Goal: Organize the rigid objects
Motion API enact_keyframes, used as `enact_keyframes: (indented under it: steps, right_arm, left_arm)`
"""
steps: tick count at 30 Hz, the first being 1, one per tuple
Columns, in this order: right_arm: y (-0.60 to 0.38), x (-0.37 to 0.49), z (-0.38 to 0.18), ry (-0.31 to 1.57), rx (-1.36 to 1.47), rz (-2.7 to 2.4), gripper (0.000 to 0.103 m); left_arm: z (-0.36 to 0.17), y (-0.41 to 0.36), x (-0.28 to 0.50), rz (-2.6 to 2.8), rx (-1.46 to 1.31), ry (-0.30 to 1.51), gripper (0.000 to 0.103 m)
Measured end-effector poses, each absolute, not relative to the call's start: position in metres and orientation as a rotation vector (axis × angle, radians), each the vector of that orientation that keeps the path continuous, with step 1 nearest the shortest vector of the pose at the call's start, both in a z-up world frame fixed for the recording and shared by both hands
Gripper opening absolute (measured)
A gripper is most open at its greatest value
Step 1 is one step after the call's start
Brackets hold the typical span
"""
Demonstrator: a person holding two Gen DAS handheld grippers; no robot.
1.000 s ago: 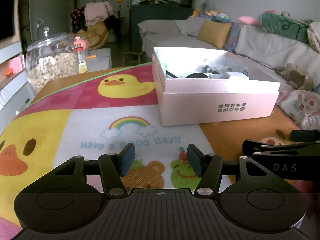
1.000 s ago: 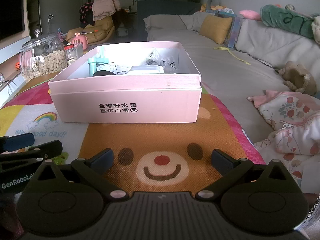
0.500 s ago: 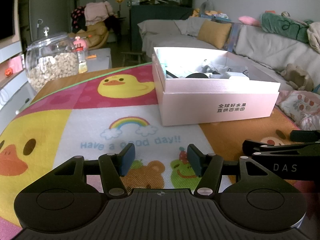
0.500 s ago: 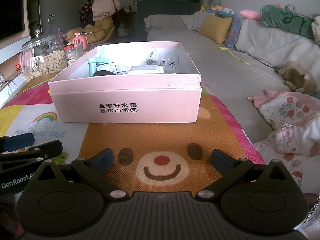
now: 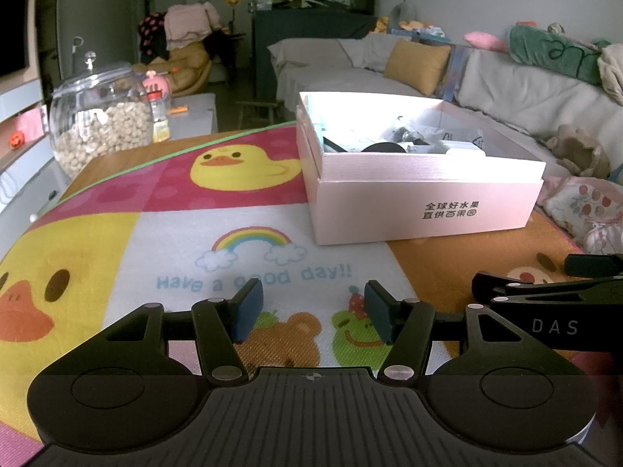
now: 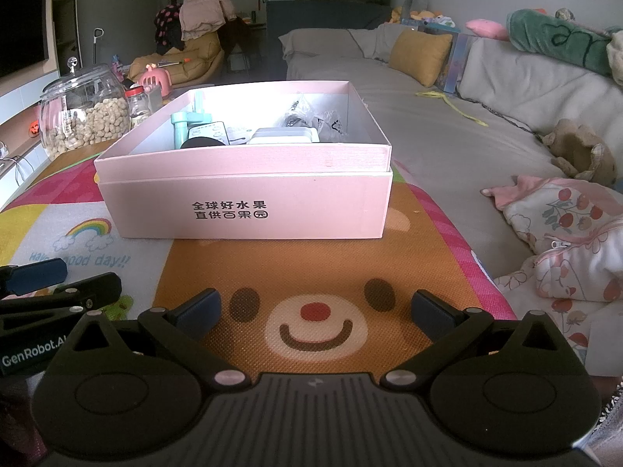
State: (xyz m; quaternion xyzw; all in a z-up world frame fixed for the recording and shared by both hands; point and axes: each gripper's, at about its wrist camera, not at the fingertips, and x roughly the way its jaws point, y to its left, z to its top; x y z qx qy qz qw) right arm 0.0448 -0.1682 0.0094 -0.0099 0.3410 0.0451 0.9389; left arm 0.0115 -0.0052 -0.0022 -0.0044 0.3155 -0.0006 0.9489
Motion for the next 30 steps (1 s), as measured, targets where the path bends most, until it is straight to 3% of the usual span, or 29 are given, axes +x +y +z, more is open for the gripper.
enact_keyframes:
  steps: [30]
  right_arm:
    - [-0.1682, 0.0448, 0.0092, 0.696, -0.021, 0.092, 0.103]
  left_arm:
    - [-0.0019, -0.008, 0.0122, 0.002, 0.004, 0.646, 0.063]
